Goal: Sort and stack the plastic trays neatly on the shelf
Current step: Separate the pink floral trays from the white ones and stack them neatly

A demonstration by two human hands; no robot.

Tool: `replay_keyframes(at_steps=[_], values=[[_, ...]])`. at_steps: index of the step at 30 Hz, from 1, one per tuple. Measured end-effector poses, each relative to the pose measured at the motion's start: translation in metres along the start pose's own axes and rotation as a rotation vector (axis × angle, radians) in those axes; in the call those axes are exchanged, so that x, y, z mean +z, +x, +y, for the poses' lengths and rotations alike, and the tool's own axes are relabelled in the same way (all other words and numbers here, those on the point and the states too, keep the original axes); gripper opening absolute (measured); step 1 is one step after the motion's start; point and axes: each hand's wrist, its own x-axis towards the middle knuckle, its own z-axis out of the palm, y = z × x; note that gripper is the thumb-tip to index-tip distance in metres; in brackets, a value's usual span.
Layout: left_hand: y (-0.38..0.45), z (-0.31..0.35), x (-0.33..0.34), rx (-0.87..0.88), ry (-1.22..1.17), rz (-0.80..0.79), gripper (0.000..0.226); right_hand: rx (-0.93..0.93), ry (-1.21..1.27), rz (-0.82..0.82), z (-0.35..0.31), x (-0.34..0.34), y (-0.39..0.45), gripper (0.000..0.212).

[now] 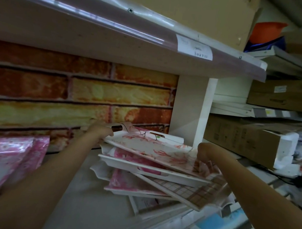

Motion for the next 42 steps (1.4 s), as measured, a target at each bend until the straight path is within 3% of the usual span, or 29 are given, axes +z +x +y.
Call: replay_keyframes(at_steps=[3, 6, 10, 13, 19, 23, 25, 28, 30, 34, 36, 38, 42], values=[[0.001, -0.009, 0.001, -0.045, -0.199, 0.061, 0.057, -0.007, 0.013, -0.001, -0.001, 0.000, 0.000, 0.027], [-0.004, -0.015, 0.001, -0.064, -0.240, 0.038, 0.059, -0.011, 0.042, -0.011, -0.001, 0.000, 0.001, 0.034], [-0.021, -0.009, -0.001, -0.117, -0.278, -0.140, 0.065, 0.032, 0.146, 0.040, 0.001, -0.003, -0.005, 0.024], [-0.031, -0.002, 0.004, -0.098, -0.320, -0.128, 0.052, 0.054, 0.242, 0.084, -0.005, -0.012, -0.022, 0.034], [-0.040, 0.011, 0.005, -0.184, -0.803, -0.100, 0.015, -0.037, 0.329, 0.036, -0.006, -0.020, -0.046, 0.025], [-0.054, 0.013, 0.007, -0.201, -0.767, -0.171, 0.016, -0.103, 0.501, -0.014, -0.020, -0.027, -0.063, 0.015], [-0.061, 0.015, 0.011, -0.150, -0.694, -0.138, 0.004, -0.142, 0.518, -0.011, -0.028, -0.032, -0.075, 0.015], [-0.068, 0.019, 0.010, -0.079, -0.688, -0.061, 0.027, -0.208, 0.599, -0.039, -0.031, -0.039, -0.086, 0.019], [-0.073, 0.024, 0.006, -0.045, -0.702, -0.011, 0.030, -0.242, 0.593, -0.007, -0.030, -0.043, -0.094, 0.027], [-0.085, 0.024, -0.004, -0.031, -0.742, 0.074, 0.021, -0.265, 0.552, 0.064, -0.024, -0.046, -0.107, 0.033], [-0.092, 0.016, -0.012, -0.073, -0.761, 0.103, 0.018, -0.268, 0.580, 0.053, -0.019, -0.043, -0.110, 0.024], [-0.103, 0.005, -0.022, -0.084, -0.794, 0.135, 0.020, -0.268, 0.596, 0.023, -0.016, -0.039, -0.113, 0.032], [-0.117, -0.021, -0.047, -0.072, -0.876, 0.230, 0.048, -0.283, 0.499, -0.014, -0.011, -0.032, -0.118, 0.042]])
